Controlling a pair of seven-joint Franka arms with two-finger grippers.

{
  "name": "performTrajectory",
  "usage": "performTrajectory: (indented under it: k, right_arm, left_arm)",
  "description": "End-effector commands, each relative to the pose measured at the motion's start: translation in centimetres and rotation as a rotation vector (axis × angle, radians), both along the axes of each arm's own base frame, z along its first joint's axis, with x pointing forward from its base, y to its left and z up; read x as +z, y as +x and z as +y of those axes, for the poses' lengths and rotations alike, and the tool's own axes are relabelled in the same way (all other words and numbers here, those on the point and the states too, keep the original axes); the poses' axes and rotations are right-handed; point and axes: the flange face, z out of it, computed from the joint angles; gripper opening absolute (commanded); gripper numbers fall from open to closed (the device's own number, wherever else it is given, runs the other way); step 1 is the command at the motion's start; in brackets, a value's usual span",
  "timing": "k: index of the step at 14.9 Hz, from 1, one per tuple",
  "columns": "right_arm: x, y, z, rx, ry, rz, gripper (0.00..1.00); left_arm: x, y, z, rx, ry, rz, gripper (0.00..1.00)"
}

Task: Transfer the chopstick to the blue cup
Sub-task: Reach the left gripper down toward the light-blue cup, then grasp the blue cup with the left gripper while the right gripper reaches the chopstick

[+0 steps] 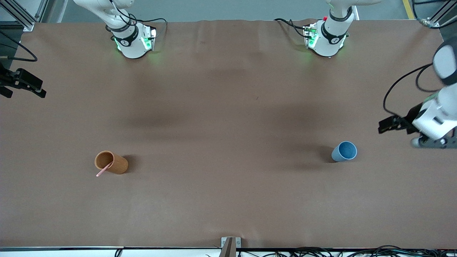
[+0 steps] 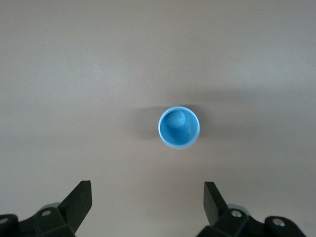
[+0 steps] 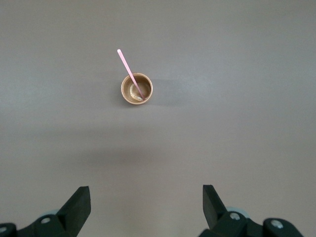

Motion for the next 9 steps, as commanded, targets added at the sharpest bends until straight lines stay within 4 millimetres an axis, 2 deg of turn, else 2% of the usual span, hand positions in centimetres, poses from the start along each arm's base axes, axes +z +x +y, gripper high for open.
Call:
performTrajectory:
  k: [1, 3, 5, 8, 9]
  right_arm:
    - [0.1, 0.0, 0.0, 0.000, 0.013, -0.013, 1.00]
    - [-1.1, 1.6, 0.6, 0.008, 0.016, -0.026, 1.00]
    - [-3.4, 3.5, 1.5, 0.021, 0.014, -0.024, 1.00]
    - [-6.9, 7.5, 2.9, 0.048, 0.005, -0.001, 1.00]
    - [-8.0, 9.1, 2.8, 0.046, 0.007, -0.001, 1.00]
  left_arm:
    - [-5.8, 1.0, -0.9, 0.001, -0.007, 0.002, 1.00]
    - [-9.8, 0.9, -0.7, 0.016, -0.025, 0.025, 1.00]
    - [-13.7, 0.2, -0.8, 0.022, -0.027, 0.026, 1.00]
    - [-17.7, -1.0, -0.7, 0.027, -0.025, 0.035, 0.99]
    - [-18.8, -1.1, -0.7, 0.026, -0.024, 0.047, 0.94]
